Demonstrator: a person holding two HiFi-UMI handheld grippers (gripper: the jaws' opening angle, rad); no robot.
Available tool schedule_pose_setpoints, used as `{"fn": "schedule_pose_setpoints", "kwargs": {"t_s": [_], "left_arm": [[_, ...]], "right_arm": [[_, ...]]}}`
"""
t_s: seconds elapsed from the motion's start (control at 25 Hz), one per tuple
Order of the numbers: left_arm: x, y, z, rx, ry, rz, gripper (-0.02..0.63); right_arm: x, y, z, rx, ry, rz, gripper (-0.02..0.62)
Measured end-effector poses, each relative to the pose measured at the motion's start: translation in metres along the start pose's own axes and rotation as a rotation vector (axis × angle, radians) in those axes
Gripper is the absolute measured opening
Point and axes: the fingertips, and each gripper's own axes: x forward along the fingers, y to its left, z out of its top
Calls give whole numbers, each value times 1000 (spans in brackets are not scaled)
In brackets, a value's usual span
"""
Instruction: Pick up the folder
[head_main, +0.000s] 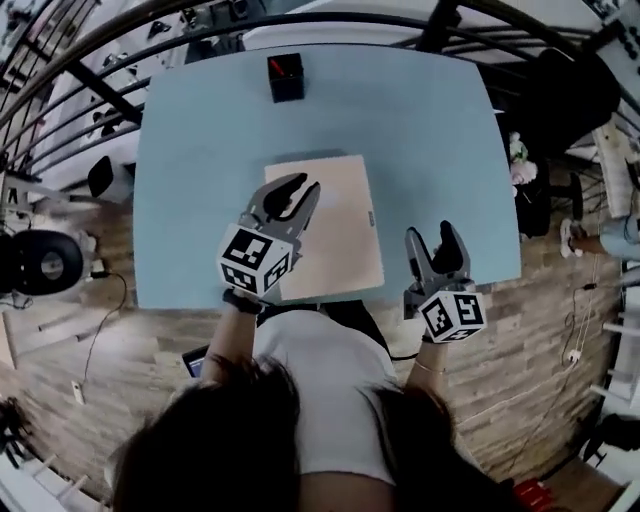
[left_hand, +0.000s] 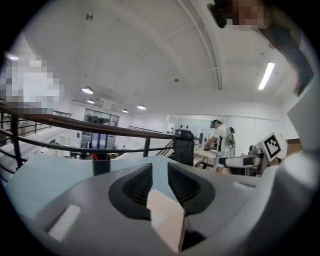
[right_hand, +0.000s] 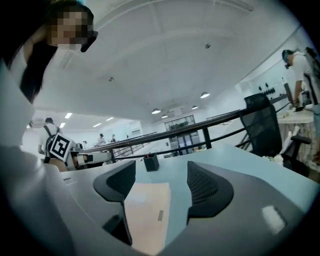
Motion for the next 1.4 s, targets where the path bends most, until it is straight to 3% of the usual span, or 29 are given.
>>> {"fn": "schedule_pose_setpoints", "kwargs": {"t_s": [0.4,0.64,0.88,1.4], "left_arm": [[-54,43,-13,-97,-9,347,110],[-83,54,-28,-152,-14,472,110],[-92,61,-42,-232,-16,480,115],[-79,67,-80,-304,68,409,115]], "right_arm": [[86,25,-7,1,118,346,298],[106,49,-23,19,201,474,298],[110,57,-29,33,240,484,298],[97,49,-60,48,334,423,298]]}}
